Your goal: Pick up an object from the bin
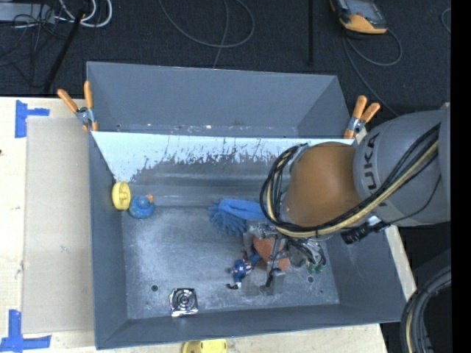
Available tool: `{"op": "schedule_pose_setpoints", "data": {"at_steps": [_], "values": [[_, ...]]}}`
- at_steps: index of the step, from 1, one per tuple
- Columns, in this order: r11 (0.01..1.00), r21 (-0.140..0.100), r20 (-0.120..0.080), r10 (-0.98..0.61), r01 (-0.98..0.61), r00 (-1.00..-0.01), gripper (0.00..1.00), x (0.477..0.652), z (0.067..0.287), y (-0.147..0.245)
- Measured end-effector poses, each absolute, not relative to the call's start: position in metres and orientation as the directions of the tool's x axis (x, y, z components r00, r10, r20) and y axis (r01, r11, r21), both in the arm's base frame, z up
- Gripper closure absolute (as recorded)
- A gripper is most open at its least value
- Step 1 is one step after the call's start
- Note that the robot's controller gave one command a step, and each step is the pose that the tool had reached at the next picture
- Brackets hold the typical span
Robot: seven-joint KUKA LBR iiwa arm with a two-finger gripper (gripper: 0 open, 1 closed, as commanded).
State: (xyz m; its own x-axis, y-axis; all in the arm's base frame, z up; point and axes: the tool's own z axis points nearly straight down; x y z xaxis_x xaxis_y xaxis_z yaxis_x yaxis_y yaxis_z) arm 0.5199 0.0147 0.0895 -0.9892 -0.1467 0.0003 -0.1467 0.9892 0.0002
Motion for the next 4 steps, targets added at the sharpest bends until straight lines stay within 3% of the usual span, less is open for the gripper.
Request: {"op": "schedule_pose_setpoints", "data": {"at_steps": [1, 2, 3, 4], "values": [[0.997, 0.001, 0.0, -0.076, -0.076, -0.997, 0.0, 0.527, 0.074, 0.011], [0.998, 0.001, 0.003, -0.062, -0.062, -0.998, 1.0, 0.512, 0.069, -0.01], [0.998, 0.001, 0.003, -0.061, -0.061, -0.998, 1.0, 0.512, 0.069, -0.01], [0.997, 0.0, 0.001, -0.076, -0.076, -0.997, 1.0, 0.5, 0.202, 0.008]]}}
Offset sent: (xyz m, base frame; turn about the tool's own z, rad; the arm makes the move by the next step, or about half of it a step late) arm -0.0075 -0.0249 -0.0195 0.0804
